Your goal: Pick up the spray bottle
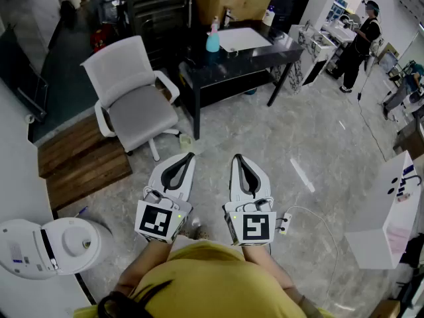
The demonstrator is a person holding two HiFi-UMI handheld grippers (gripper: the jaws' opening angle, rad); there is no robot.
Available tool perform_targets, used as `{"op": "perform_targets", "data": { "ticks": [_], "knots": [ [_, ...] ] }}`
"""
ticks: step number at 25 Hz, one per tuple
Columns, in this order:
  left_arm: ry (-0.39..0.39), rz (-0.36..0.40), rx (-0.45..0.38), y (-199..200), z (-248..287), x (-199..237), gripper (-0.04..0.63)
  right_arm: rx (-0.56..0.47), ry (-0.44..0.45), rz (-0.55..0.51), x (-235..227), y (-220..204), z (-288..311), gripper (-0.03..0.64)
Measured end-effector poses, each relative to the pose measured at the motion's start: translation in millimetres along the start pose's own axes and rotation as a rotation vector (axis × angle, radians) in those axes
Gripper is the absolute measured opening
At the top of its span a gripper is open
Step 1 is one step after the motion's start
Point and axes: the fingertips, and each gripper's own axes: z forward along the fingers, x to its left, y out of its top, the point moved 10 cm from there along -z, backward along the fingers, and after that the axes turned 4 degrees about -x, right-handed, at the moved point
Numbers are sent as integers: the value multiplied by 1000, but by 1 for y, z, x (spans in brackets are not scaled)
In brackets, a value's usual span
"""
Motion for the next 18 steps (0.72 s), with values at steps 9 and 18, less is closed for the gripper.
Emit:
{"op": "perform_targets", "data": {
  "ticks": [9, 18],
  "knots": [
    [27, 7, 8, -11, 9, -12, 1, -44, 12, 45, -19, -10, 1, 2],
    [55, -31, 13, -36, 48, 27, 12, 3, 19, 20, -34, -42, 49, 2]
  ]
}}
